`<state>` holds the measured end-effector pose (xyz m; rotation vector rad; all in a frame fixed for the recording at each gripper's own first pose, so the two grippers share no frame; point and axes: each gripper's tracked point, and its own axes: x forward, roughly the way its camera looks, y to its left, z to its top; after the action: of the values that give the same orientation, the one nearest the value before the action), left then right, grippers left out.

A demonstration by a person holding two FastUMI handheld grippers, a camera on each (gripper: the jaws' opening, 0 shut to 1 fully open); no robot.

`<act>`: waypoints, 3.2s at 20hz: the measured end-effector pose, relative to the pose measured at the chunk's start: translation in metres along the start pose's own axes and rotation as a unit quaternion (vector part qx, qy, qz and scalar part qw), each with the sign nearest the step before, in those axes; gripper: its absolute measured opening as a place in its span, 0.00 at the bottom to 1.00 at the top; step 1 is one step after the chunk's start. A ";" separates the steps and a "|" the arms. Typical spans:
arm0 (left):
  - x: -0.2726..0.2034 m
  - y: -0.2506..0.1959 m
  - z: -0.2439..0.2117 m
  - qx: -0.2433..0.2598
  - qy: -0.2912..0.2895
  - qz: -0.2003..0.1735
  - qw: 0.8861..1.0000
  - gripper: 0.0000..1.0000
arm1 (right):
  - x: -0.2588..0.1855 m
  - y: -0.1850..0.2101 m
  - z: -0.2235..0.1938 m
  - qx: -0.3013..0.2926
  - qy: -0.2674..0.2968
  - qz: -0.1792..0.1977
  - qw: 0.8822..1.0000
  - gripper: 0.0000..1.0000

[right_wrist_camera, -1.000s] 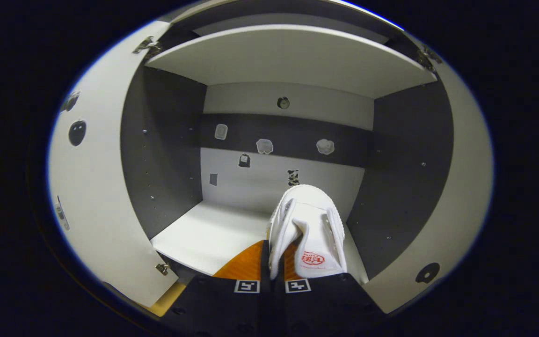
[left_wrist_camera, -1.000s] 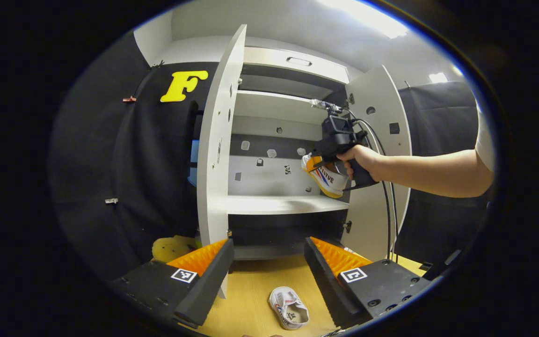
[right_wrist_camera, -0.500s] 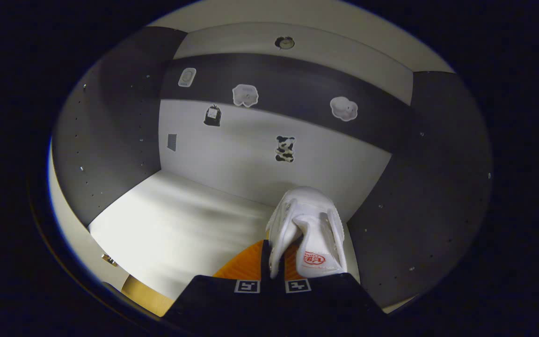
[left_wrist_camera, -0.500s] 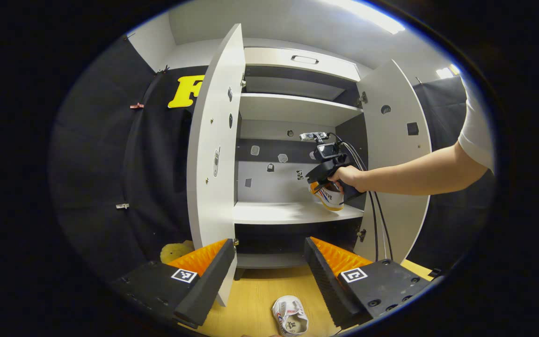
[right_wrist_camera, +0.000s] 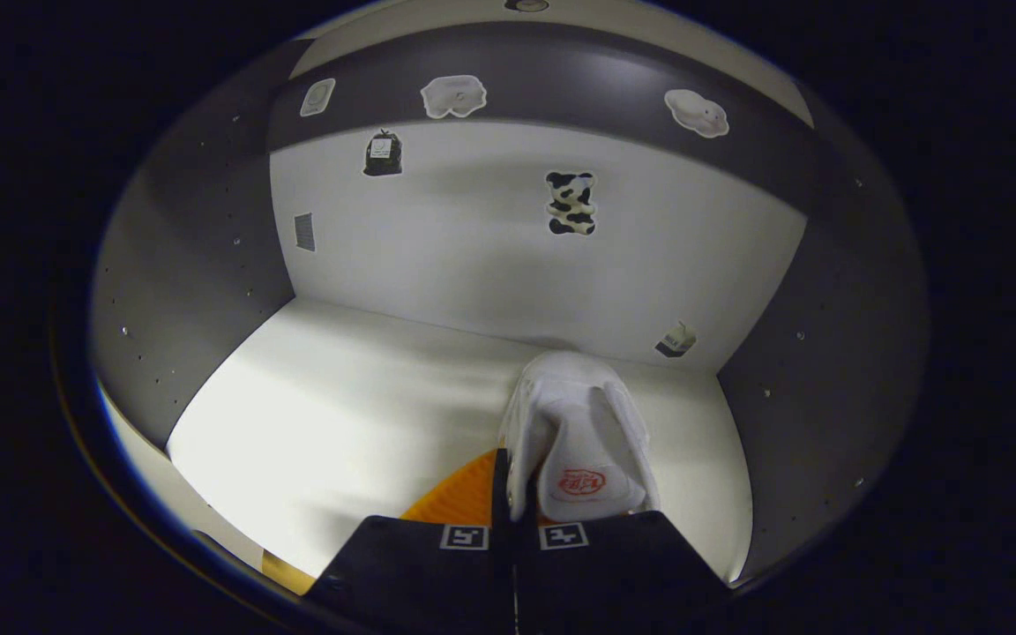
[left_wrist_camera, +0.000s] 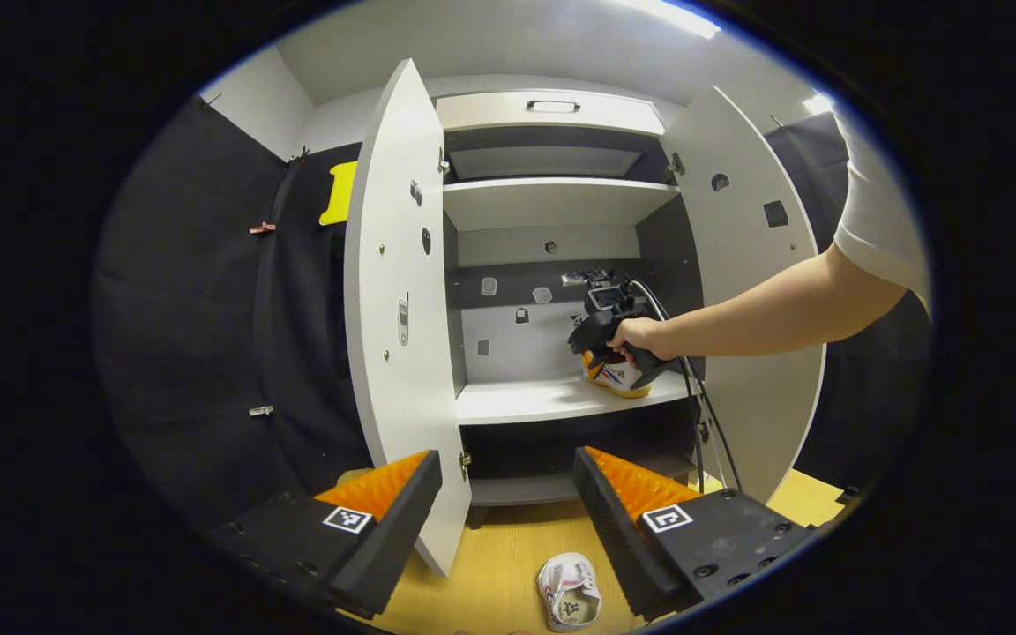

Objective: Grab one shoe with the right hand and put it into the shoe cabinet, grab the other shoe with the left hand and put it into the shoe cabinet; then close the right door with the right hand and the left door with the left hand.

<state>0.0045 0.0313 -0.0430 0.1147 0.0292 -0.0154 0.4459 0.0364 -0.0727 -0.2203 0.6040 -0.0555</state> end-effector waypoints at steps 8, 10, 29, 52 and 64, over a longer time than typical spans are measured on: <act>-0.011 0.011 -0.009 -0.055 0.013 0.018 0.998 0.95 | -0.045 0.009 -0.002 0.009 -0.025 0.021 0.999 0.55; -0.018 0.023 -0.013 -0.082 0.012 0.025 0.996 0.95 | -0.070 0.011 -0.002 0.006 -0.043 0.022 0.999 0.59; -0.059 0.119 -0.110 -0.044 0.069 0.005 0.997 0.95 | -0.325 0.002 -0.112 0.084 -0.277 -0.037 0.957 0.98; -0.002 -0.033 -0.291 0.012 0.236 -0.188 0.953 0.95 | -0.416 -0.015 -0.416 0.165 -0.078 -0.137 0.974 0.99; 0.068 -0.055 -0.367 0.045 0.317 -0.156 0.934 0.94 | -0.438 -0.036 -0.441 0.170 -0.055 -0.155 0.972 0.99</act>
<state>0.0607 0.0181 -0.4161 0.2017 0.6957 -0.2977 -0.1650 -0.0313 -0.1738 0.0176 0.4376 -0.4424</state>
